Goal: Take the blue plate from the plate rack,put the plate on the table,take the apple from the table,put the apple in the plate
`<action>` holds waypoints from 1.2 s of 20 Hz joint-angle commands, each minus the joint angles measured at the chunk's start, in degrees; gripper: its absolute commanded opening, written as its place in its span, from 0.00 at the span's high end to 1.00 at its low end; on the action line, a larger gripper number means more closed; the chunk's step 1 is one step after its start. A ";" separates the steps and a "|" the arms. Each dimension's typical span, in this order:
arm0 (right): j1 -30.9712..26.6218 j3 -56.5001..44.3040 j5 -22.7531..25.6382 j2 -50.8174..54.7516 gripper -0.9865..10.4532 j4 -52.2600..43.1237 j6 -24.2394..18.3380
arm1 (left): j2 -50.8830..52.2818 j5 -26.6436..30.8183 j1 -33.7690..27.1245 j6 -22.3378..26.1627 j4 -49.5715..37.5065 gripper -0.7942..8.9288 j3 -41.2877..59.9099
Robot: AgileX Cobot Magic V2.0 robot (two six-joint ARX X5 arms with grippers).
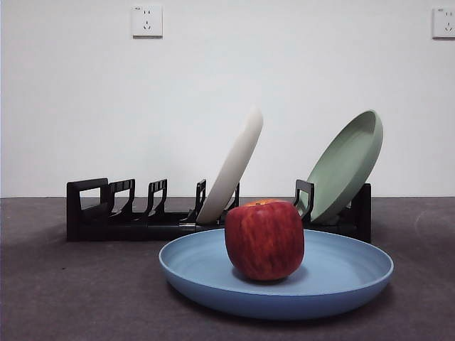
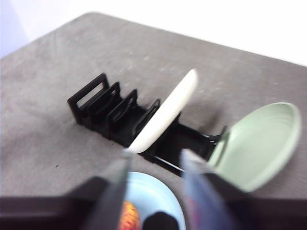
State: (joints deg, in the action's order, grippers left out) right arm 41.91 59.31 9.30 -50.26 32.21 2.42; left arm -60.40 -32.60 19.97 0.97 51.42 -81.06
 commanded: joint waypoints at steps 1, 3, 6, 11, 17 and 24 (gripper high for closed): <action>-0.02 0.13 0.07 0.70 0.92 2.03 2.10 | -0.35 10.10 5.29 0.72 -2.51 0.93 0.22; -0.02 0.09 -0.37 0.76 0.92 4.59 3.19 | -0.76 20.28 10.27 0.48 -3.67 0.93 0.26; -0.02 -0.35 -3.41 0.76 0.92 5.55 3.63 | -0.81 25.62 15.78 0.28 -6.36 0.93 1.84; -0.02 -6.34 -4.81 1.46 0.92 0.94 4.72 | -0.79 31.61 21.62 -0.15 -12.63 0.93 8.52; -0.02 -23.65 -4.76 3.67 0.92 -13.90 7.21 | 1.92 35.56 23.17 -4.52 -30.95 0.93 29.11; -0.02 -25.83 -4.44 2.62 0.92 -14.19 7.39 | 2.34 35.56 23.08 -4.81 -34.23 0.92 33.64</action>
State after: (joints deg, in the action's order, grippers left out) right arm 41.91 33.71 4.69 -47.68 18.22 9.26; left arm -58.15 2.81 42.98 -3.29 17.32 -47.48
